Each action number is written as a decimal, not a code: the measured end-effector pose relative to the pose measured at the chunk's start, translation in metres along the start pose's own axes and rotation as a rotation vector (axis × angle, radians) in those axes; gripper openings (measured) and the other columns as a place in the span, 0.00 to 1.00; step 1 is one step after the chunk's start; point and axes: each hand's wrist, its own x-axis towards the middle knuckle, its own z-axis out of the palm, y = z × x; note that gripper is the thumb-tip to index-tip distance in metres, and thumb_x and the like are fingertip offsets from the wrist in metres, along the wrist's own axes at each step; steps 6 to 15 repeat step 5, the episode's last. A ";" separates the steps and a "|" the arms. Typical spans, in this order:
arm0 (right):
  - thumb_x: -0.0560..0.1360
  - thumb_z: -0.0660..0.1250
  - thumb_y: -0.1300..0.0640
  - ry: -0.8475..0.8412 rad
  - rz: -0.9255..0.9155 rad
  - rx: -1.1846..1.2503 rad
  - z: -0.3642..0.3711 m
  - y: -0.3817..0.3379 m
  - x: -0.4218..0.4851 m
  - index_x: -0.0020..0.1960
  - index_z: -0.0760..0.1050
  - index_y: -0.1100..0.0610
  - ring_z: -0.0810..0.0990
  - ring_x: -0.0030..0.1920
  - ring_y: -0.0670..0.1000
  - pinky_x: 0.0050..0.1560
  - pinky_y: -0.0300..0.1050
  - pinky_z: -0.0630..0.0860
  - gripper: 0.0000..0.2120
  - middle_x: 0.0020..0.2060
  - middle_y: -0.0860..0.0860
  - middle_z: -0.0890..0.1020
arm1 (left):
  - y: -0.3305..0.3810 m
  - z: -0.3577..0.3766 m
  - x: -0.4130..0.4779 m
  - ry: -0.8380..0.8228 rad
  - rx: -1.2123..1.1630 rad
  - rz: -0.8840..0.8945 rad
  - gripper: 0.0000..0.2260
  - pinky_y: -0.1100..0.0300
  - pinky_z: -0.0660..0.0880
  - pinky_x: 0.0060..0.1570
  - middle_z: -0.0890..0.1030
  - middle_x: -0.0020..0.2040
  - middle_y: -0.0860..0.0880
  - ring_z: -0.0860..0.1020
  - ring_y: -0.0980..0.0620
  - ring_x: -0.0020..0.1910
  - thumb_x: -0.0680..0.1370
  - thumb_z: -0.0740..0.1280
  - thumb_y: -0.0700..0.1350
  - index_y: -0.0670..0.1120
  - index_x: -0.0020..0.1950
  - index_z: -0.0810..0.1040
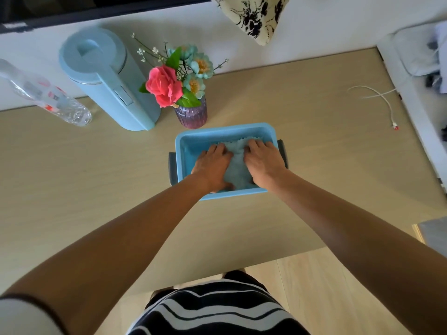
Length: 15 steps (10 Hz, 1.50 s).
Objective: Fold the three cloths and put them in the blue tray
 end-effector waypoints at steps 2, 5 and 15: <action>0.74 0.70 0.57 -0.033 0.017 0.014 0.004 -0.008 0.006 0.72 0.68 0.59 0.72 0.68 0.56 0.70 0.50 0.67 0.28 0.68 0.57 0.70 | 0.002 0.005 0.007 -0.033 0.021 -0.026 0.43 0.47 0.67 0.66 0.67 0.67 0.46 0.66 0.44 0.67 0.61 0.77 0.63 0.49 0.71 0.67; 0.74 0.70 0.46 0.177 0.030 0.340 -0.018 0.003 -0.013 0.64 0.73 0.55 0.78 0.60 0.56 0.62 0.51 0.70 0.23 0.59 0.53 0.77 | -0.004 -0.012 -0.016 0.091 -0.443 -0.121 0.37 0.47 0.68 0.67 0.72 0.69 0.45 0.71 0.44 0.68 0.70 0.75 0.56 0.48 0.75 0.66; 0.74 0.70 0.46 0.177 0.030 0.340 -0.018 0.003 -0.013 0.64 0.73 0.55 0.78 0.60 0.56 0.62 0.51 0.70 0.23 0.59 0.53 0.77 | -0.004 -0.012 -0.016 0.091 -0.443 -0.121 0.37 0.47 0.68 0.67 0.72 0.69 0.45 0.71 0.44 0.68 0.70 0.75 0.56 0.48 0.75 0.66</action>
